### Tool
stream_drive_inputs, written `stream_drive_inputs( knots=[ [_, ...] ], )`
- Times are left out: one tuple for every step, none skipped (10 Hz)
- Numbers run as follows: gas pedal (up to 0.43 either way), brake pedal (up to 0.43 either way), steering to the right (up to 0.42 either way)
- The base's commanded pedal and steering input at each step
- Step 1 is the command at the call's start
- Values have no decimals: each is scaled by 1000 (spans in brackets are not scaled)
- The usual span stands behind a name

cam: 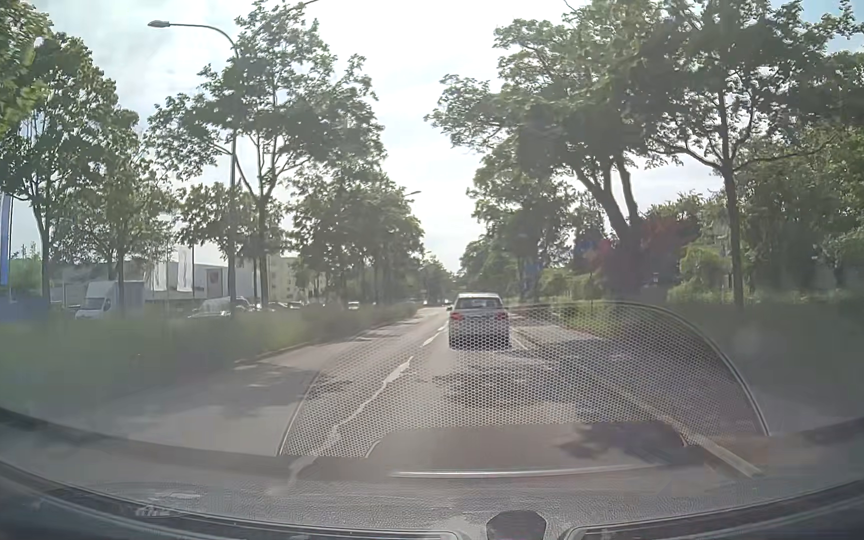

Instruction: Follow the waypoints while adhering to traffic rules and regulations

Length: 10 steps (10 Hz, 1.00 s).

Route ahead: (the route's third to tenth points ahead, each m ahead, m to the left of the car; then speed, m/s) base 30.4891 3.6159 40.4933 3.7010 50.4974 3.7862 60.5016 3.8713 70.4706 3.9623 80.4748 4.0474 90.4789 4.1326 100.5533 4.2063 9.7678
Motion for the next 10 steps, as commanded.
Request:
stream_drive_inputs(
  knots=[
    [59,0,0],
    [59,0,0],
    [59,0,0],
    [59,0,-1],
    [67,0,-2],
    [67,0,-2],
    [67,0,-2],
    [67,0,-2],
    [67,0,-1],
    [67,0,-1]
  ],
)
